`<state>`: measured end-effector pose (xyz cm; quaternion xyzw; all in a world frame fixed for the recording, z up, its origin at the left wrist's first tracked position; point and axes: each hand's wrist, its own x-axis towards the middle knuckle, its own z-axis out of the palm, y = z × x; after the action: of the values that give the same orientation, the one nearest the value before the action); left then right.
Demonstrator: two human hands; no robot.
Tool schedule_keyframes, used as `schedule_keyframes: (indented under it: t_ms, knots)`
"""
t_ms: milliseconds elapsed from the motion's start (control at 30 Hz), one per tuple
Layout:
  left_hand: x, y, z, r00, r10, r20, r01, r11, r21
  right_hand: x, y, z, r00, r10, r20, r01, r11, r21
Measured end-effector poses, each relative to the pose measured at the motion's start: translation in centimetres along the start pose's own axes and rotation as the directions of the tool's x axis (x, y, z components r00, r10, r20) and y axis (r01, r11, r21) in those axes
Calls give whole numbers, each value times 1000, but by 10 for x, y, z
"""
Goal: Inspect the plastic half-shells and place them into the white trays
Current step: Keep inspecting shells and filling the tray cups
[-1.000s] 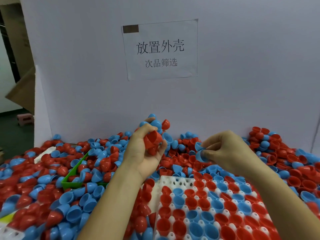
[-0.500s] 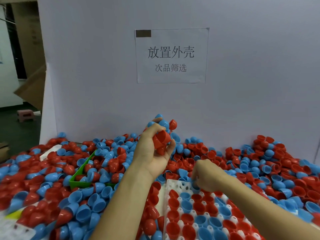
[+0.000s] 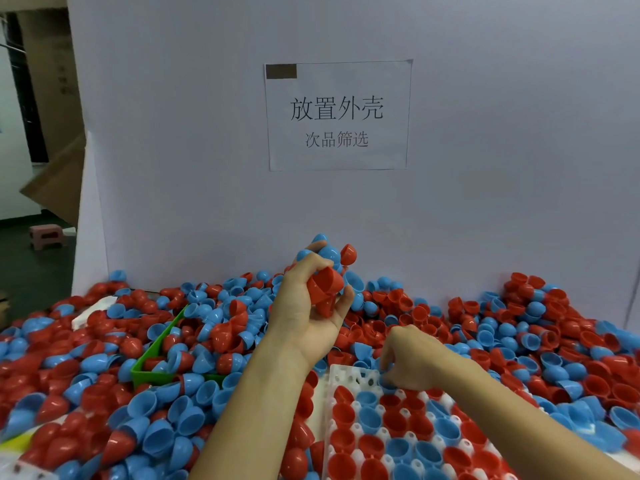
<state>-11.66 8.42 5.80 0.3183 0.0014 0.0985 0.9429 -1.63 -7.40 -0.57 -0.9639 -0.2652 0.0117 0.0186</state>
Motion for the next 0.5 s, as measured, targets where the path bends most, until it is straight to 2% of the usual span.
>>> schedule_keyframes:
  t_ms: [133,233,300,367,500]
  knots:
    - [1,-2,0,1000,-5,-5,5,1000,4,-12,-2,-13,994,-3,-111,13,996,85]
    - [0,-4,0,1000,-10,12,10,1000,21,-27,-7,-30,975,43,-219,26,953,302]
    - [0,-6,1,1000,-11,18,10,999,40,-43,-12,-47,946,86,-311,88,859,505]
    - [-1,-9,2,999,-11,31,8,997,77,-61,-18,-62,929,126,-348,159,713,683]
    - [-3,-20,5,991,-38,129,20,990,138,-80,-31,-73,940,110,-324,232,489,841]
